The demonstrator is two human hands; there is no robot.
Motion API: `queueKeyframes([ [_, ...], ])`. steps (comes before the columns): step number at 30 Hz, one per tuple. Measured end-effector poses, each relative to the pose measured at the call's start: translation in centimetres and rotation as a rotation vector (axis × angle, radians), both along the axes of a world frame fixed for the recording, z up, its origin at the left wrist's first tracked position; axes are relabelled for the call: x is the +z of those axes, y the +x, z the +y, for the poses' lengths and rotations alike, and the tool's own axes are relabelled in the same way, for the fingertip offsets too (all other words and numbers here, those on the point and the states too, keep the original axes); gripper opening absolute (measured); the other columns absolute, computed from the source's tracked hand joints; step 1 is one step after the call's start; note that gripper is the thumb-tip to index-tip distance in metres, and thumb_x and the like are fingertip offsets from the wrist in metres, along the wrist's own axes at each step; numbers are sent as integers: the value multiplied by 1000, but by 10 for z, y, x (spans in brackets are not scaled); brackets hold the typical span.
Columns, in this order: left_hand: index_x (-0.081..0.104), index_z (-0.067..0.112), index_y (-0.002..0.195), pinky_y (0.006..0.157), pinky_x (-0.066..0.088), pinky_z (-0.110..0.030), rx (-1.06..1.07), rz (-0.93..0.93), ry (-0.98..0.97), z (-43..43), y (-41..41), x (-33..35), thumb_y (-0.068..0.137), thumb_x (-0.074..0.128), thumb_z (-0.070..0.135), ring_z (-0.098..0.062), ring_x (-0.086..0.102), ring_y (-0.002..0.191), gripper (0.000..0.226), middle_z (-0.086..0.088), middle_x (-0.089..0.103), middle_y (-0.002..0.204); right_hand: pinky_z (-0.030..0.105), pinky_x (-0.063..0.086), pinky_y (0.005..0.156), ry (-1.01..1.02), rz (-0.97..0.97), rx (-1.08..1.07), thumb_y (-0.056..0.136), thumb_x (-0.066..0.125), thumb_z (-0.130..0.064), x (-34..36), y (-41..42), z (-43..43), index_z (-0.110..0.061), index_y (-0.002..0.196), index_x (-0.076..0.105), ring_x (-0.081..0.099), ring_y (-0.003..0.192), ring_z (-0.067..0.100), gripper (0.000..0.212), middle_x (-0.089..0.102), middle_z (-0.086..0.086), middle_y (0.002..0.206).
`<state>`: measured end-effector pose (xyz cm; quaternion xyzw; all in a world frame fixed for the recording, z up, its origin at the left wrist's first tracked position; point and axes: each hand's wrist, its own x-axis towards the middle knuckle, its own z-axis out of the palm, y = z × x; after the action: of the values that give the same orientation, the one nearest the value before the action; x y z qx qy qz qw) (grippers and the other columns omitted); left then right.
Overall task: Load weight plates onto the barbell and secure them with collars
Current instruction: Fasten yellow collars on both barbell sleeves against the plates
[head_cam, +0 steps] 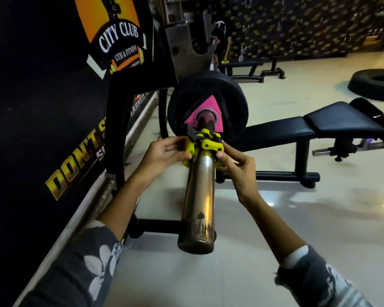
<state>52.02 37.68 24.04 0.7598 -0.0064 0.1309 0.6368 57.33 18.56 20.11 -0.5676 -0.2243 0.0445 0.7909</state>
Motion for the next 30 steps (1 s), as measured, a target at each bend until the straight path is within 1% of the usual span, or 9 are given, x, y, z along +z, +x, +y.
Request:
queueKeyframes([
  [3, 61, 16, 109, 75, 50, -12, 137, -57, -26, -6, 23, 2, 74, 68, -3, 0, 66, 86, 41, 13, 73, 86, 23, 56, 70, 26, 38, 3, 90, 53, -8, 3, 13, 12, -8, 127, 53, 65, 94, 18, 37, 67, 12, 109],
  [7, 59, 0, 118, 79, 52, -22, 255, -38, -4, -3, 62, 4, 77, 70, 3, -13, 65, 89, 42, -13, 66, 108, 25, 58, 67, -7, 115, -19, 91, 53, -14, 16, 50, 26, -10, 122, 58, 67, 88, 20, 31, 67, 13, 103],
  [10, 67, 5, 104, 84, 52, -31, 362, -97, 120, -3, 83, 15, 73, 75, 7, -9, 65, 79, 33, -13, 69, 97, 26, 59, 66, -12, 164, -20, 88, 59, -13, 18, 70, 31, -8, 118, 59, 67, 86, 25, 31, 68, 14, 98],
  [13, 70, 14, 94, 88, 52, -40, 345, -138, 374, -1, 87, 24, 70, 80, 18, -14, 62, 88, 26, -1, 65, 91, 27, 60, 67, -35, 141, 11, 87, 60, -12, 17, 74, 28, -13, 112, 62, 69, 77, 18, 25, 69, 7, 90],
  [16, 61, 12, 102, 84, 44, -29, 433, -272, 706, 3, 84, 40, 62, 84, 31, -13, 51, 100, 50, -4, 56, 105, 35, 58, 75, -54, 163, 36, 86, 61, -13, 18, 77, 25, -15, 108, 64, 67, 85, 27, 22, 69, 13, 94],
  [18, 49, 9, 121, 94, 32, -25, 470, -332, 883, 7, 86, 56, 55, 86, 36, -20, 42, 116, 81, -12, 46, 126, 40, 56, 80, -114, 179, 51, 87, 61, -20, 20, 79, 21, -16, 109, 64, 66, 93, 32, 23, 68, 16, 100],
  [21, 19, 12, 146, 114, 18, -36, 293, -98, 873, 15, 97, 75, 54, 87, 37, -23, 17, 141, 118, -11, 17, 155, 44, 55, 86, -186, 302, 96, 88, 49, -51, 26, 82, 16, -8, 109, 63, 67, 96, 29, 50, 68, 15, 105],
  [26, 13, 19, 148, 117, 18, -42, 169, 45, 766, 23, 110, 80, 48, 90, 37, -19, 13, 143, 128, -1, 12, 157, 45, 54, 86, -384, 425, 211, 53, 48, -87, 61, 98, 25, -14, 112, 61, 65, 99, 29, 94, 66, 13, 110],
  [30, 13, 19, 148, 116, 19, -40, 192, 27, 817, 23, 108, 80, 51, 88, 38, -20, 14, 143, 125, -1, 13, 157, 46, 51, 90, -378, 518, 316, 69, 57, -70, 77, 106, 29, -17, 124, 51, 62, 103, 30, 76, 62, 14, 117],
])
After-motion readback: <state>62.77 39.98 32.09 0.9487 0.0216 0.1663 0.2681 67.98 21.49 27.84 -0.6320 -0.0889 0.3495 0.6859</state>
